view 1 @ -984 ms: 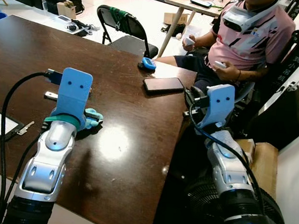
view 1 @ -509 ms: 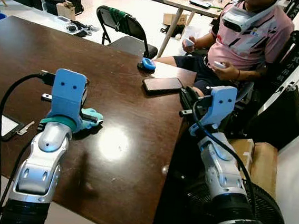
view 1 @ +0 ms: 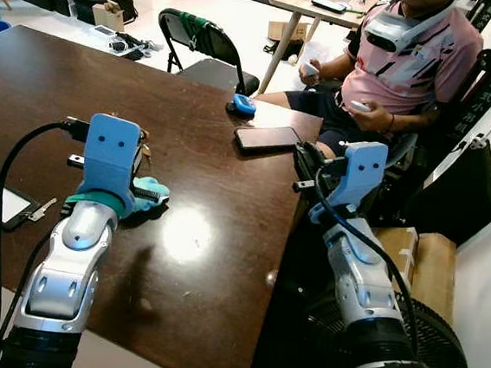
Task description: Hang keys on a hook
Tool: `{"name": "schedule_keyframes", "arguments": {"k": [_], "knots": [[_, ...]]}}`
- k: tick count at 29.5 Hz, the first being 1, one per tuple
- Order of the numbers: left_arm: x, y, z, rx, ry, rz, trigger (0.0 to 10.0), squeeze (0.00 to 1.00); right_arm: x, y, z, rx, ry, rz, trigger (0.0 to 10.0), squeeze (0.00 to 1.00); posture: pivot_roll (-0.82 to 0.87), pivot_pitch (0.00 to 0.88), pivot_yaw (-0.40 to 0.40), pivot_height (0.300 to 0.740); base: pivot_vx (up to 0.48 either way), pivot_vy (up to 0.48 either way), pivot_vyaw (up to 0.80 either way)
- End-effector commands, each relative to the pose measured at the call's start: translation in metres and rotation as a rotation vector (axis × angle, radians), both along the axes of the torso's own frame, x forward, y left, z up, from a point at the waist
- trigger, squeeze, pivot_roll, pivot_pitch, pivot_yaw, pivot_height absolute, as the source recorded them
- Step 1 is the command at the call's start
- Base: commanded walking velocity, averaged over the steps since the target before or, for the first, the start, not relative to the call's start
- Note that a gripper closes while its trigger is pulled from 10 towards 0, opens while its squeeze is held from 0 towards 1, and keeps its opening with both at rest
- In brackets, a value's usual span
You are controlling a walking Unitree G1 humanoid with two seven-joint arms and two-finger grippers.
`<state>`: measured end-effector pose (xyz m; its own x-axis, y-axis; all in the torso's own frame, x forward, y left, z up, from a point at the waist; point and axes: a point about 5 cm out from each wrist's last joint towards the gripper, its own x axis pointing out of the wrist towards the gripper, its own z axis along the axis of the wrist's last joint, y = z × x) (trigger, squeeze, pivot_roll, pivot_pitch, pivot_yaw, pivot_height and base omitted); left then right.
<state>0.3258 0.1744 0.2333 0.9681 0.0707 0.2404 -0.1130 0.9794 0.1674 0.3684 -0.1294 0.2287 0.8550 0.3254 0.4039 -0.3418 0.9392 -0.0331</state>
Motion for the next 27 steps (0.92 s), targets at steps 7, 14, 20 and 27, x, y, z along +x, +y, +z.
{"name": "schedule_keyframes", "arguments": {"k": [7, 14, 20, 27], "knots": [[0.0002, 0.0038, -0.0037, 0.008, 0.01, 0.009, 10.0, 0.0, -0.0007, -0.0032, -0.0029, 0.005, 0.012, -0.011, 10.0, 0.0, 0.11, 0.102, 0.05, 0.74, -0.403, 0.0, 0.0], [0.0005, 0.0037, -0.0037, 0.01, 0.008, 0.007, 10.0, 0.0, -0.0004, -0.003, -0.0024, 0.007, 0.01, -0.012, 10.0, 0.0, 0.11, 0.104, 0.049, 0.74, -0.381, 0.0, 0.0], [0.0001, 0.0005, -0.0023, 0.004, -0.002, -0.024, 10.0, 0.0, -0.0002, -0.0028, -0.0023, 0.006, 0.011, -0.012, 10.0, 0.0, 0.11, 0.104, 0.049, 0.74, -0.062, 0.0, 0.0], [-0.0014, -0.0032, -0.0003, 0.039, -0.027, -0.039, 10.0, 0.0, -0.0002, -0.003, -0.0026, 0.005, 0.012, -0.014, 10.0, 0.0, 0.11, 0.106, 0.05, 0.74, 0.0, 0.0, 0.0]]}}
